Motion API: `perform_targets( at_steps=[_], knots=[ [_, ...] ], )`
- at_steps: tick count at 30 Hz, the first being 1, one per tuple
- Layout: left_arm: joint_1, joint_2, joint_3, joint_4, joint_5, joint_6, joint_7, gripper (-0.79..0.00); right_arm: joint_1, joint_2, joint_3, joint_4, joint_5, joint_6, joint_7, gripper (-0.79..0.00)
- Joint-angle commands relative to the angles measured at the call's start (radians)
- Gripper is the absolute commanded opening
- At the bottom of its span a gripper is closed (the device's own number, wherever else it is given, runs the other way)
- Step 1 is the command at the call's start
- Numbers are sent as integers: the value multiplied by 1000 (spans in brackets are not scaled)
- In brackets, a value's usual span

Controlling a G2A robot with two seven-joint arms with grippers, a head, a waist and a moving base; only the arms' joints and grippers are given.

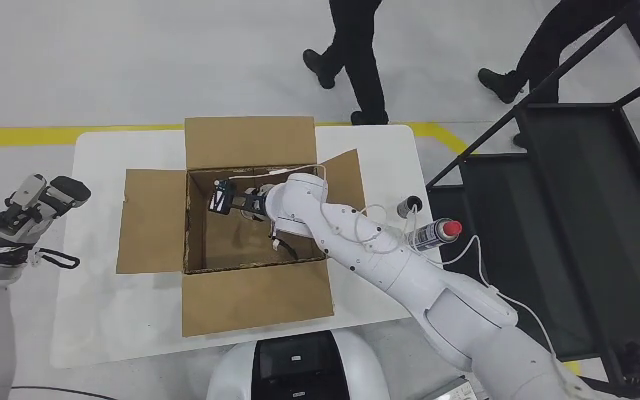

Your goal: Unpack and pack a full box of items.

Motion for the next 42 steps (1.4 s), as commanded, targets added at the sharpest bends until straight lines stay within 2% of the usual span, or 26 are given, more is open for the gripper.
perform_targets(
  at_steps=[1,17,20,25,31,37,42],
  knots=[
    [0,0,0,0,0,0,0,0,0,0,0,0,0,0,0,-785],
    [0,0,0,0,0,0,0,0,-6,0,3,2,10,2,-6,-785],
    [0,0,0,0,0,0,0,0,-26,7,49,-16,72,-19,-47,-785],
    [0,0,0,0,0,0,0,0,-71,42,176,-103,186,-114,-84,-785],
    [0,0,0,0,0,0,0,0,-222,112,429,-343,308,-203,-74,-785],
    [0,0,0,0,0,0,0,0,-491,173,671,-731,411,-249,46,-785],
    [0,0,0,0,0,0,0,0,-688,205,831,-920,478,-274,72,-785]
  ],
)
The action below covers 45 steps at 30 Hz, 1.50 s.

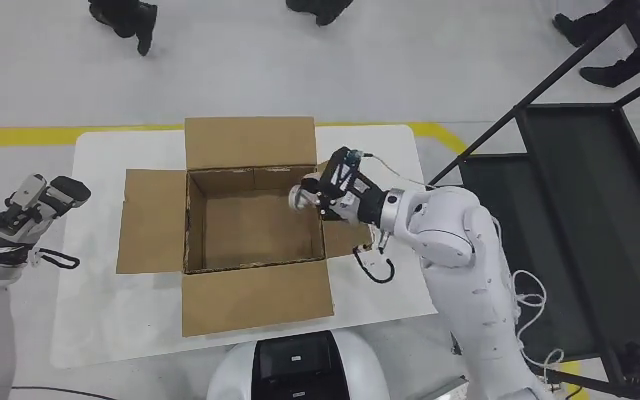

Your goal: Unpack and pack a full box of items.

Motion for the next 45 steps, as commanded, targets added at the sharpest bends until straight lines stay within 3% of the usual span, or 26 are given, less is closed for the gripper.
perform_targets(
  at_steps=[1,9,16,33,40,45],
  knots=[
    [0,0,0,0,0,0,0,0,-85,11,70,-55,23,-15,-9,-785],
    [0,0,0,0,0,0,0,0,-356,37,237,-148,-7,-121,-160,-785],
    [0,0,0,0,0,0,0,0,-529,44,336,-160,-34,-157,-371,-785],
    [0,0,0,0,0,0,0,0,-534,48,352,-165,-70,-148,-371,-785],
    [0,0,0,0,0,0,0,0,-654,62,509,-190,-98,-153,-370,-785],
    [0,0,0,0,0,0,0,0,-727,67,498,-151,-185,-148,-344,-785]
  ],
)
